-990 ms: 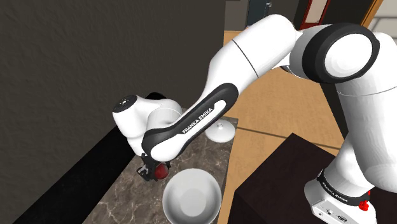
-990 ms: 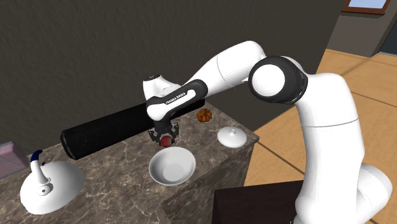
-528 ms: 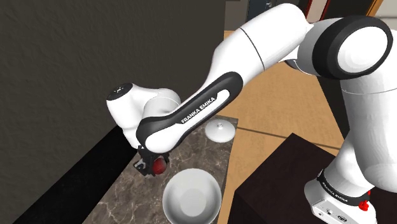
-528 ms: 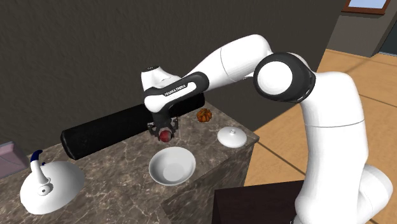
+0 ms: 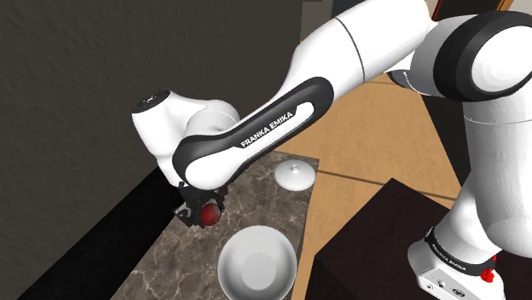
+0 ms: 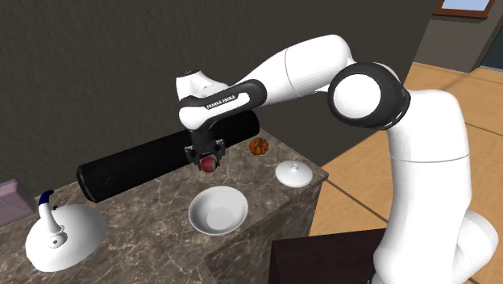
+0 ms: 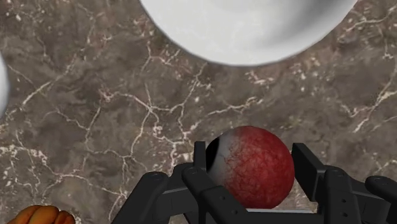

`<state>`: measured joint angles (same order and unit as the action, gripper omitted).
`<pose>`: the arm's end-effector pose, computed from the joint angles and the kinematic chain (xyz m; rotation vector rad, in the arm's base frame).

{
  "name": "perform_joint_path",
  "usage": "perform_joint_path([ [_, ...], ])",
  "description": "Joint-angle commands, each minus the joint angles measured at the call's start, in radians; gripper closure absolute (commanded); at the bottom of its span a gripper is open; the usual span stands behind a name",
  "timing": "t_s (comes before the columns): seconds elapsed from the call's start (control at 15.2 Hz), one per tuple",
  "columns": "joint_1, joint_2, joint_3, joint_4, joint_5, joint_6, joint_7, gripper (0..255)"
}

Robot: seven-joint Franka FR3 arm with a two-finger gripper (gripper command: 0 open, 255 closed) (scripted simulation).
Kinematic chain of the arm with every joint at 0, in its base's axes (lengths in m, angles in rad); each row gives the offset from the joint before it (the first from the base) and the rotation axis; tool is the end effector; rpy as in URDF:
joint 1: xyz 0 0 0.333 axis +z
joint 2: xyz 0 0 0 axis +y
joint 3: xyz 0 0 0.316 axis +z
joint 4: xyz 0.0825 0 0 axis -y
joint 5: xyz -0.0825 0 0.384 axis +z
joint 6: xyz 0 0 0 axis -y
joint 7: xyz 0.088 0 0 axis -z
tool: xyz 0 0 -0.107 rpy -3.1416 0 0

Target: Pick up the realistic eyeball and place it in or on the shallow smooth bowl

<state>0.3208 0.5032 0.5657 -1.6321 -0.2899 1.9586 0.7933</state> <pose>0.4664 0.4707 0.3552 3.0624 0.2638 -0.0943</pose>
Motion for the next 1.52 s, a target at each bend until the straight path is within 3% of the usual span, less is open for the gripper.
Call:
perform_joint_path([
  [0.0,-0.001,-0.011,0.004,0.014,0.007,-0.024,-0.004,255],
  [0.46,-0.004,-0.040,0.015,0.060,0.026,-0.094,-0.017,255],
  [0.92,-0.054,-0.294,0.085,-0.276,0.153,0.022,0.009,255],
  [1.25,-0.054,-0.493,0.132,-0.483,0.288,0.074,0.000,255],
  [1.45,-0.050,-0.470,0.131,-0.504,0.272,0.113,0.012,255],
])
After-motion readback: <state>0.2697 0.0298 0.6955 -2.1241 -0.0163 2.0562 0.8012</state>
